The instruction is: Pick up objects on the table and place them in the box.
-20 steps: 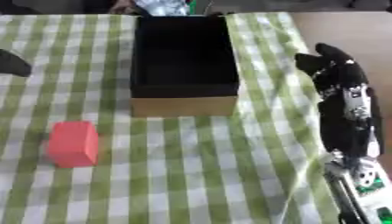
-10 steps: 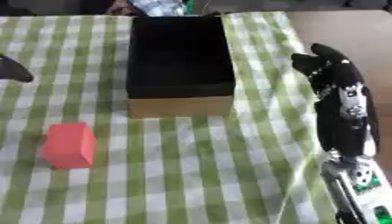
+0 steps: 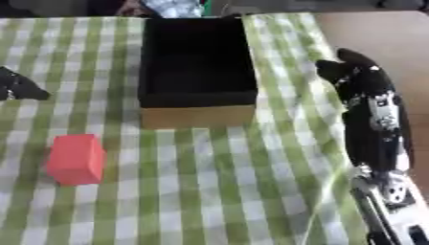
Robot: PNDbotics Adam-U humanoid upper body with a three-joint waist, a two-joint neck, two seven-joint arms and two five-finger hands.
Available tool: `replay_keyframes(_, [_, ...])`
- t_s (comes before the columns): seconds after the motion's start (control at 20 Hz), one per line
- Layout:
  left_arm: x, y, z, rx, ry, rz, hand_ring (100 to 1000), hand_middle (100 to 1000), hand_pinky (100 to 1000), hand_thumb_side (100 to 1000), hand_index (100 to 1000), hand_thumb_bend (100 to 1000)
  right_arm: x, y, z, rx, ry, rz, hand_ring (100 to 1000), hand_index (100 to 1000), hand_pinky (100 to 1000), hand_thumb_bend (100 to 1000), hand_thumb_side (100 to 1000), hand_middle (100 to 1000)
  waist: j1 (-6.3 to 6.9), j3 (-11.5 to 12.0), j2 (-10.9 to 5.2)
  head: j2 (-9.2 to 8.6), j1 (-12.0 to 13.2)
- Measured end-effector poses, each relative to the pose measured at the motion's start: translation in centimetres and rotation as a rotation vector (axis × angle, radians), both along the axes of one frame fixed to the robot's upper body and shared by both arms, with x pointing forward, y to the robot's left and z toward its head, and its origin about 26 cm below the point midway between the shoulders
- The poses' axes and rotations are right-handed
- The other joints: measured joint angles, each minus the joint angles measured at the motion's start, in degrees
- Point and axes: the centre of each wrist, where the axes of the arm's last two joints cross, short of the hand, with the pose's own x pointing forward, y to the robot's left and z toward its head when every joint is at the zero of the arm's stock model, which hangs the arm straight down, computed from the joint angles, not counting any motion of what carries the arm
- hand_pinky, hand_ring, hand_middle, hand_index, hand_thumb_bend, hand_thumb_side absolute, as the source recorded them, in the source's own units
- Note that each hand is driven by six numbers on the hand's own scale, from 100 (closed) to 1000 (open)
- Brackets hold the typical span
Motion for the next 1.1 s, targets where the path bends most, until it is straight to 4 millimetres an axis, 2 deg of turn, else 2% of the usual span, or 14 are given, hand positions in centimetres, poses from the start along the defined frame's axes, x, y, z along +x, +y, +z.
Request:
replay_keyframes(0.3, [0.6, -1.3, -0.3, -0.026, -0.016, 0.015, 768, 752, 630, 1000, 909, 942, -0.1, -0.1, -0.2, -0.003, 0.011, -0.001, 798, 824, 850, 100, 866, 594, 0.36, 1.26, -0.01, 0.02, -0.36])
replay_keyframes(0.5, [1.4, -2.4, -1.2, -0.048, -0.034, 0.038, 752, 737, 635, 1000, 889, 926, -0.1, -0.1, -0.2, -0.002, 0.020, -0.004, 798, 824, 851, 100, 867, 593, 0.57, 1.35, -0.04, 0.04, -0.56])
replay_keyframes(0.7, [2.6, -3.2, -2.4, -0.080, 0.002, 0.063, 749, 738, 641, 1000, 856, 873, -0.1, -0.1, -0.3, -0.002, 0.022, -0.004, 799, 824, 852, 100, 868, 593, 0.57, 1.35, -0.10, 0.04, -0.52])
replay_keyframes(0.75, [2.9, -3.4, -2.7, -0.087, 0.010, 0.069, 740, 727, 642, 1000, 854, 843, -0.1, -0.1, -0.3, -0.002, 0.023, -0.004, 799, 824, 852, 100, 869, 592, 0.57, 1.35, -0.10, 0.04, -0.51])
replay_keyframes(0.8, [3.2, -3.6, -3.0, -0.093, 0.020, 0.076, 738, 723, 642, 1000, 856, 864, -0.1, -0.1, -0.3, -0.002, 0.024, -0.004, 799, 823, 852, 100, 864, 590, 0.57, 1.34, -0.10, 0.04, -0.50])
replay_keyframes(0.95, [3.9, -4.0, -3.8, -0.105, 0.048, 0.094, 712, 694, 640, 1000, 856, 816, -0.1, -0.1, -0.3, -0.003, 0.027, -0.004, 800, 821, 853, 100, 869, 589, 0.57, 1.32, -0.10, 0.05, -0.49])
replay_keyframes(1.1, [4.3, -4.4, -4.4, -0.110, 0.062, 0.106, 677, 658, 627, 1000, 854, 814, -0.1, -0.1, -0.3, -0.002, 0.030, -0.005, 800, 821, 853, 100, 870, 588, 0.59, 1.32, -0.10, 0.05, -0.49])
